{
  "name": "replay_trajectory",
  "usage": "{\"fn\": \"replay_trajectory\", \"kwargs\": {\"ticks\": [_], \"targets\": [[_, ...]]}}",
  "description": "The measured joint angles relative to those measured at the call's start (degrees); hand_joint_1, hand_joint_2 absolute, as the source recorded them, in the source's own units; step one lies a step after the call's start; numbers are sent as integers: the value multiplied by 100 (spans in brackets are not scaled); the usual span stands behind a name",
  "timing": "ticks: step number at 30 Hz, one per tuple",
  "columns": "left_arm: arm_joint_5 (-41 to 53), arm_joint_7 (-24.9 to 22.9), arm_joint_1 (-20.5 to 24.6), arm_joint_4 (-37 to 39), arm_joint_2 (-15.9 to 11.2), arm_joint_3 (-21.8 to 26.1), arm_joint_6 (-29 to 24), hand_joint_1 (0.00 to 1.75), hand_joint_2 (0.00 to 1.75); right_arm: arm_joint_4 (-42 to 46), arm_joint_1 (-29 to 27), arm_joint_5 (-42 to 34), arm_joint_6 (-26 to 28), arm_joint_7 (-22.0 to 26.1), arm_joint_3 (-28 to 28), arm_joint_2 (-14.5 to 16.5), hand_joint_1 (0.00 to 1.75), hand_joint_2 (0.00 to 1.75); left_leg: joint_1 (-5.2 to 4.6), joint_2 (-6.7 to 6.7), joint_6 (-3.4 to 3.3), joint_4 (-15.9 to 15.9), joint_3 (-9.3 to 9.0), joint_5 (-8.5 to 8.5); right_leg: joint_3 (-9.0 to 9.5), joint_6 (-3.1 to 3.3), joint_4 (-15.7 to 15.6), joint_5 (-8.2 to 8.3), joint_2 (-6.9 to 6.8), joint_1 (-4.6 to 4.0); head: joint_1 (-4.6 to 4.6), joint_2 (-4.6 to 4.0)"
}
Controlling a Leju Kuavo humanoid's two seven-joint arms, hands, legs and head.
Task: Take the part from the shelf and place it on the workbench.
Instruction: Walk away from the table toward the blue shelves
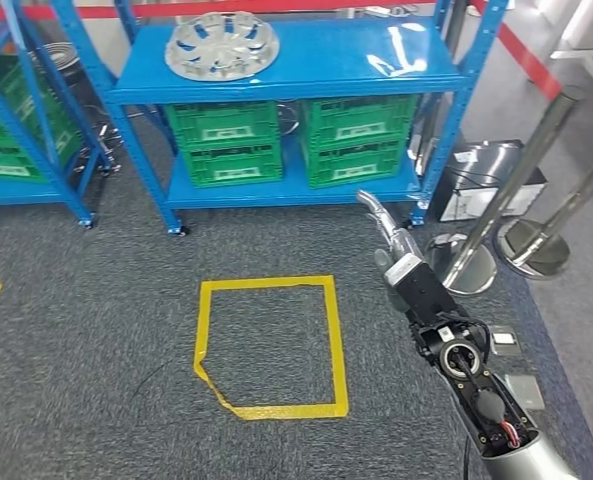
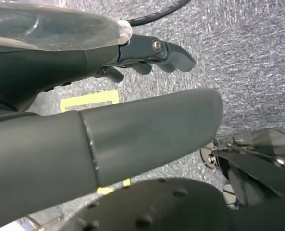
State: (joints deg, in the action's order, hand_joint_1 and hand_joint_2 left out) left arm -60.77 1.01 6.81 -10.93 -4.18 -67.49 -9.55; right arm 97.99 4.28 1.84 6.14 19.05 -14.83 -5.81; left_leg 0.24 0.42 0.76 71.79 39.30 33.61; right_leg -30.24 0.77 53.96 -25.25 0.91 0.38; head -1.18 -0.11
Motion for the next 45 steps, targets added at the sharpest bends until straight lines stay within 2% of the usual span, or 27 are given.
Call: {"fn": "replay_trajectory", "kwargs": {"ticks": [1, 2, 4, 5, 6, 7, 8, 9, 11, 13, 14, 15, 16, 17, 19, 20, 21, 22, 26, 29, 33, 37, 44, 45], "targets": [[-3, -2, -4, 0, -1, 0, 0, 0, 0, -5, 0, 0, 0, -1, -2, 0, 0, 0, 9, -4, 1, 20, 30, -69, 7, -1, 1, -2, 68, 3, 8, 0], [-4, -5, -6, 0, -2, 0, -2, 0, 0, -8, 0, 0, 0, -1, -2, 0, 0, 0, 17, -19, -4, -212, -61, -249, 19, -7, 2, -6, 141, 7, 14, 0], [-4, -13, -6, 0, -11, 0, -5, 0, 0, -9, 2, 0, 0, -1, -4, 0, 0, 0, 36, -165, -32, -1086, -449, -691, 40, -33, 6, -21, 272, 11, 33, 0], [-4, -16, -4, 0, -15, 0, -7, 0, 0, -8, 3, 0, 0, -2, -5, 0, 0, 0, 44, -243, -48, -1446, -610, -829, 40, -56, 12, -31, 332, 6, 40, 0], [-3, -19, 0, 0, -19, 0, -7, 0, 0, -8, 4, 0, 0, -2, -5, 0, 0, 0, 48, -298, -65, -1658, -704, -888, 33, -84, 17, -39, 380, 5, 40, 0], [-3, -21, 8, 0, -19, 0, -7, 0, 0, -7, 4, 0, 0, -2, -5, 0, 0, 0, 41, -314, -85, -1732, -736, -885, 22, -118, 18, -43, 425, 3, 39, 0], [-2, -23, 17, -1, -16, 0, -7, 0, 0, -7, 3, 0, 0, -3, -7, 0, 0, 0, 34, -262, -110, -1741, -743, -887, 13, -154, 14, -45, 472, 10, 33, 0], [-2, -25, 27, -1, -7, 0, -7, 0, 0, -6, 0, -2, -1, -2, -10, 0, 0, 0, 34, -213, -141, -1757, -756, -890, 8, -186, 21, -58, 467, 18, 30, 0], [3, -26, 34, -2, 8, 0, -11, 0, 0, -4, 4, -7, -1, -4, -14, 0, 0, 0, 42, -119, -207, -1798, -787, -896, -87, -246, 253, -216, 268, 16, -7, 0], [12, -26, 26, -2, 9, 0, -33, 0, 0, -3, 12, -13, 7, -18, -16, 0, 0, 0, 41, -30, -252, -1813, -804, -885, -418, -292, 972, -593, 17, 18, -82, 0], [19, -26, 19, -2, 8, 0, -45, 0, 0, -5, 12, -21, 18, -27, -17, 0, 0, 0, 36, 11, -263, -1811, -806, -877, -630, -311, 1397, -770, -25, 26, -113, 0], [23, -26, 14, -2, 7, 0, -55, 0, 0, -9, 8, -28, 38, -35, -19, 0, 0, 0, 33, 48, -267, -1810, -810, -869, -787, -326, 1702, -861, -39, 33, -128, 0], [28, -27, 11, -2, 8, 0, -58, 0, 0, -12, 5, -30, 68, -39, -20, 0, 0, 0, 32, 79, -264, -1808, -818, -860, -841, -333, 1789, -831, -46, 37, -139, 0], [32, -29, 11, -2, 10, -1, -58, 0, 0, -15, 4, -28, 100, -41, -19, 0, 0, 0, 32, 102, -256, -1806, -833, -849, -765, -332, 1622, -685, -56, 39, -154, 0], [37, -33, 17, -2, 17, -2, -57, 0, 0, -15, 5, -6, 143, -41, -18, 0, 0, 0, 31, 131, -226, -1803, -879, -820, -358, -302, 782, -255, -113, 37, -191, 0], [39, -35, 20, -2, 21, -2, -57, 0, 0, -15, 6, 1, 148, -42, -18, 0, 0, 0, 18, 138, -207, -1796, -895, -805, -169, -282, 398, -112, -149, 26, -206, 0], [42, -37, 23, -2, 22, -2, -58, 0, 0, -14, 6, 4, 150, -41, -18, 0, 0, 0, 7, 141, -189, -1788, -901, -795, -53, -257, 148, -39, -174, 16, -214, 0], [43, -40, 26, -2, 22, -2, -59, 0, 0, -14, 6, 4, 151, -42, -18, 0, 0, 0, -7, 141, -175, -1778, -897, -787, -11, -238, 48, -33, -187, 9, -215, 0], [40, -79, 20, -2, -1, -1, -73, 0, 0, -19, 4, -15, 168, -44, -19, 0, 0, 0, -43, 147, -280, -1767, -895, -782, -15, -239, 28, -18, -146, 18, -117, 0], [33, -95, 22, -2, 6, 0, -103, 0, 0, -49, 7, -66, 195, -62, -18, 0, 0, 0, -40, 150, -251, -1815, -917, -805, -15, -212, 28, -26, -139, 10, -47, 0], [22, -116, 22, -2, 9, 0, -162, 0, 0, -236, 55, -107, 355, -267, -3, 0, 0, 0, -39, 149, -194, -1857, -930, -824, -21, -180, 29, -28, -138, 8, -12, 0], [14, -170, 22, -2, 9, 0, -211, 0, 175, -923, 222, -274, 529, -431, 134, -26, 0, 0, -35, 148, -150, -1866, -931, -830, -22, -160, 30, -33, -136, 4, -3, 0], [14, -188, 21, -2, 10, -1, -247, 0, 175, -2897, 631, -639, 496, 84, 405, -167, 0, 0, -42, 145, -134, -1859, -928, -826, -22, -164, 28, -27, -138, 12, -2, 0], [15, -190, 21, -2, 11, -1, -248, 0, 175, -3212, 682, -657, 494, 55, 440, -184, 0, 44, -43, 144, -135, -1856, -926, -826, -21, -164, 28, -27, -139, 14, -3, 0]]}}
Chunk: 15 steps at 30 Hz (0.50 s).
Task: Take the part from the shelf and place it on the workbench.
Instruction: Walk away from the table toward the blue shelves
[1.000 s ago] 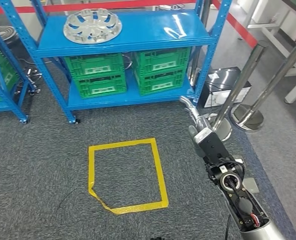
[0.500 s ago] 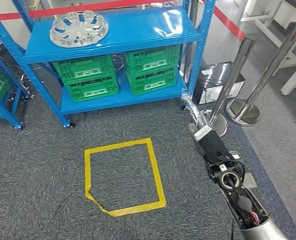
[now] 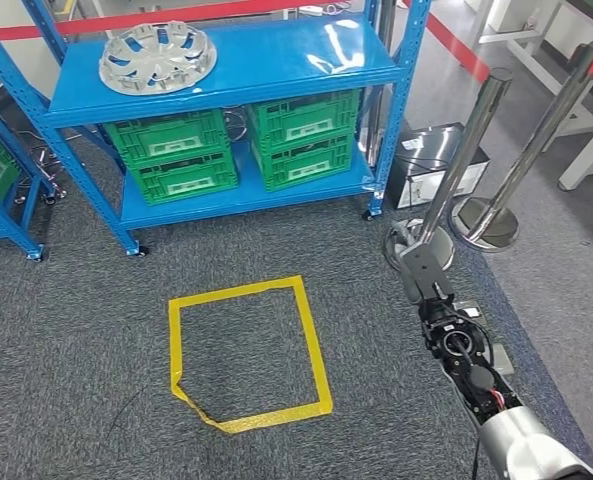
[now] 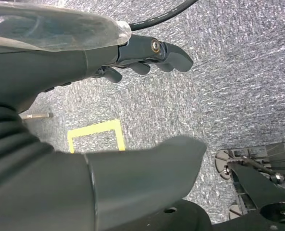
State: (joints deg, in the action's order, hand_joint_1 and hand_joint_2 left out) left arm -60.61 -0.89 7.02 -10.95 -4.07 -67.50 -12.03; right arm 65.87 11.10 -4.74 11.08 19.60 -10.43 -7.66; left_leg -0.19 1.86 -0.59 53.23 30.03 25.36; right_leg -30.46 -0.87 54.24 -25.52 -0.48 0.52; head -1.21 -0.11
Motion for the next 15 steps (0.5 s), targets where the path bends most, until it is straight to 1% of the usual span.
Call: {"fn": "replay_trajectory", "kwargs": {"ticks": [3, 6, 9, 12, 15], "targets": [[22, -18, -6, 0, 1, -1, -2, 0, 175, -792, 106, -67, -55, -401, 86, -24, 0, 175, -2, 2, -3, 5, 1, 7, -1, -2, -5, 0, 2, 2, -4, 0], [65, -29, 2, 0, 7, -2, -3, 0, 175, -1909, 113, -41, -239, -1008, 174, -48, 0, 175, -1, -12, -13, 11, -7, 18, 17, -18, -11, -12, -15, 1, -4, 0], [107, -39, -14, 0, 12, -2, -3, 0, 175, -2800, -151, 64, -397, -1750, 179, -53, 0, 175, -1, -28, -18, 11, -4, 26, 24, -26, -13, -21, -32, 2, -15, 0], [196, -78, -19, 0, 19, -6, -3, 0, 175, -3498, -499, 192, -526, -2437, 157, -16, 0, 175, -2, -26, -20, 11, -3, 39, 24, -27, -13, -27, -30, 2, -14, 0], [292, -99, -14, 0, 21, -14, -2, 0, 175, -3987, -730, 229, -599, -2785, 141, 54, 0, 175, -2, -9, -14, 10, -4, 45, 20, -27, -12, -28, -13, 2, -13, 0]]}}
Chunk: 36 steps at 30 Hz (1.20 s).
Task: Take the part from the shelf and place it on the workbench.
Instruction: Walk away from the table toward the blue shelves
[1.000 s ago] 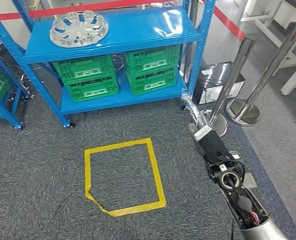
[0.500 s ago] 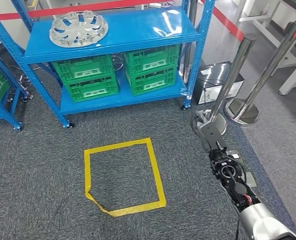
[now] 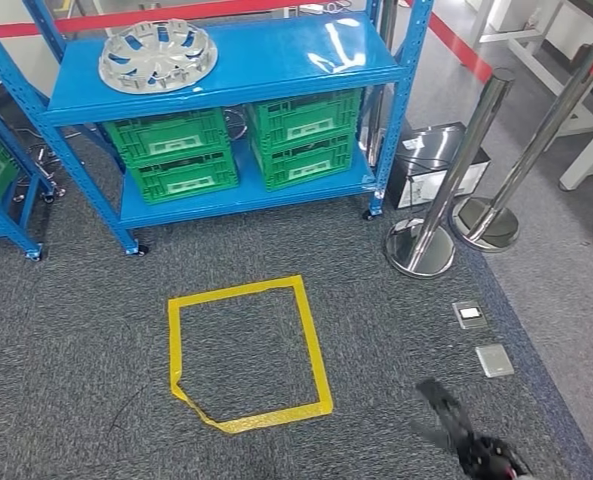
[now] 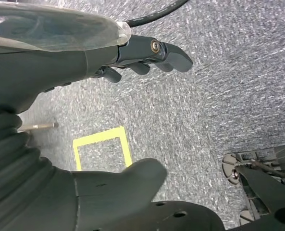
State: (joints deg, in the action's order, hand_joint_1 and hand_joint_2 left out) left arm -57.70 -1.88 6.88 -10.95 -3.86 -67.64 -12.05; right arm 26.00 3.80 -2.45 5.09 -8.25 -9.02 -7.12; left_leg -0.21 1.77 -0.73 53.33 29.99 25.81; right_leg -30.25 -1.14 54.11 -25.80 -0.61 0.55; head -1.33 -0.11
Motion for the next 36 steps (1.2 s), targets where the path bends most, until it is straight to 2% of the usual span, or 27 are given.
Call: {"fn": "replay_trajectory", "kwargs": {"ticks": [3, 10, 12, 14, 16, 18, 20, 22, 28, 36], "targets": [[47, -7, 16, 0, 1, -5, 6, 0, 175, -374, -75, -59, 28, -73, -10, 51, 0, 175, 0, 10, 0, 0, -3, 0, -1, 0, 0, 0, 13, 0, 3, 0], [54, -3, 18, 0, -1, -7, 21, 0, 175, -855, -76, -66, 114, 78, -14, 80, 0, 175, 0, 10, -1, 2, -10, -1, 6, 3, 0, 5, 19, 1, 4, 0], [54, -2, 18, 0, -1, -7, 22, 0, 175, -938, -76, -66, 116, 97, -14, 81, 0, 87, 0, 10, -1, 2, -12, -2, 8, 2, 0, 6, 19, 1, 4, 0], [57, -3, 18, 0, -1, -8, 25, 0, 175, -1011, -74, -63, 117, 105, -14, 82, 0, 87, 0, 10, -1, 3, -12, -2, 9, 1, 0, 7, 19, 1, 4, 0], [67, -17, 19, 0, -1, -11, 43, 0, 175, -1072, -71, -51, 121, 108, -15, 84, 0, 175, 0, 10, -1, 3, -13, -2, 10, 1, 0, 7, 19, 1, 4, 0], [104, -47, 13, 0, -1, -13, 61, 0, 87, -1119, -72, -20, 109, 115, -18, 88, 0, 175, 0, 10, -1, 3, -13, -2, 10, 1, 0, 7, 19, 1, 4, 0], [226, -67, -12, -1, 6, 23, 71, 0, 0, -1151, -82, 18, 63, 129, -19, 103, 0, 87, 0, 10, -1, 3, -13, -1, 9, 1, 0, 7, 20, 1, 4, 0], [437, -70, -58, -3, 20, 108, 101, 0, 0, -1169, -108, 36, 13, 152, -19, 125, 0, 0, 0, 10, -1, 3, -13, -1, 9, 1, 0, 7, 20, 1, 4, 0], [1222, -62, -242, -49, 81, 565, 260, 0, 0, -1174, -228, 43, -70, 252, -16, 198, 0, 0, 0, 10, -1, 3, -13, -1, 8, 1, -1, 6, 20, 1, 8, 0], [2292, 9, -521, -193, 139, 1552, 473, 0, 0, -1152, -432, 89, -170, 388, 25, 300, 0, 0, 0, 10, -1, 2, -14, -1, 10, 1, -1, 6, 20, 1, 10, 0]]}}
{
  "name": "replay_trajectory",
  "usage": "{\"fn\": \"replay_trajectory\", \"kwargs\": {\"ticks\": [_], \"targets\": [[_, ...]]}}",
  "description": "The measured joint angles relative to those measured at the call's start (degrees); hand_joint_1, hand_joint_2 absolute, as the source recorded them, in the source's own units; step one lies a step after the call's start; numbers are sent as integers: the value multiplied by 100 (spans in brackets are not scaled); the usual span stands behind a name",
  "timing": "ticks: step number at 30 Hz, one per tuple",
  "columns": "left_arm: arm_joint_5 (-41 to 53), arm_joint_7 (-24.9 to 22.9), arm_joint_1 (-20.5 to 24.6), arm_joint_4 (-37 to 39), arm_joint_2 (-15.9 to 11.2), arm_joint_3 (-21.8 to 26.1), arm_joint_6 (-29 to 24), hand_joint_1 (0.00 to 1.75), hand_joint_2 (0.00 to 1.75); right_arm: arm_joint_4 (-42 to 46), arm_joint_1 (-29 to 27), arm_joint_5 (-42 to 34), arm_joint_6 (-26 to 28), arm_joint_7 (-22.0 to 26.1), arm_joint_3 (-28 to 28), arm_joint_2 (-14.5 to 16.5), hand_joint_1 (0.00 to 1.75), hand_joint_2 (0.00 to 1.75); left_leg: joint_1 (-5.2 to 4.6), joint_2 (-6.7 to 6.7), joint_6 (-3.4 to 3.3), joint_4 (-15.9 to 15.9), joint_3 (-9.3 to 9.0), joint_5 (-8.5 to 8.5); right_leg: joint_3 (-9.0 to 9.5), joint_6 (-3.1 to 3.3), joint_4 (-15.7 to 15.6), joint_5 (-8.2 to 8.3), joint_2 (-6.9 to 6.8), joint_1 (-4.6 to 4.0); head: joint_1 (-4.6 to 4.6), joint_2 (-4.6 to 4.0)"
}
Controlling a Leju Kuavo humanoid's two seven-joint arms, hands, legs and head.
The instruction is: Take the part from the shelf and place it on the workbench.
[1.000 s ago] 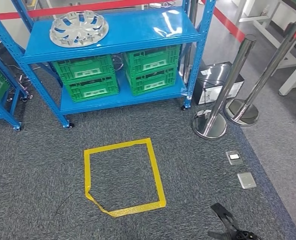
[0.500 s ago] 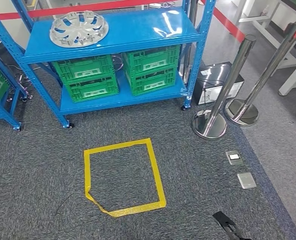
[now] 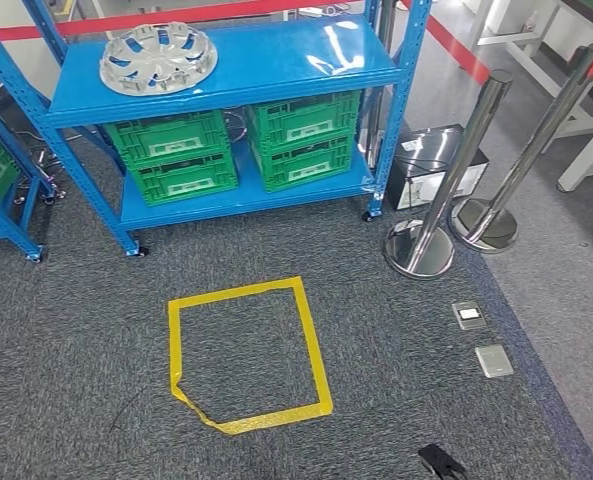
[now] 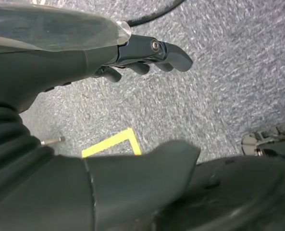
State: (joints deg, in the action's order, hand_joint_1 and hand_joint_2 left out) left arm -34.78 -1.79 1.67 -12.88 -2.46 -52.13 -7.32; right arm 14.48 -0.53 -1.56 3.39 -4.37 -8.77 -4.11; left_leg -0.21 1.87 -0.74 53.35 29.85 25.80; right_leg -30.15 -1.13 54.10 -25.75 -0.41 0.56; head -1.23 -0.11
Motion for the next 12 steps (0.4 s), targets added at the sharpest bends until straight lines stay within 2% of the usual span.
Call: {"fn": "replay_trajectory", "kwargs": {"ticks": [12], "targets": [[1539, 74, -404, -282, 58, 1671, 316, 0, 0, 180, -312, 59, -140, 191, 157, 143, 0, 0, 0, 0, 0, 0, -1, 1, 1, 0, 0, -1, 0, 0, 3, 0]]}}
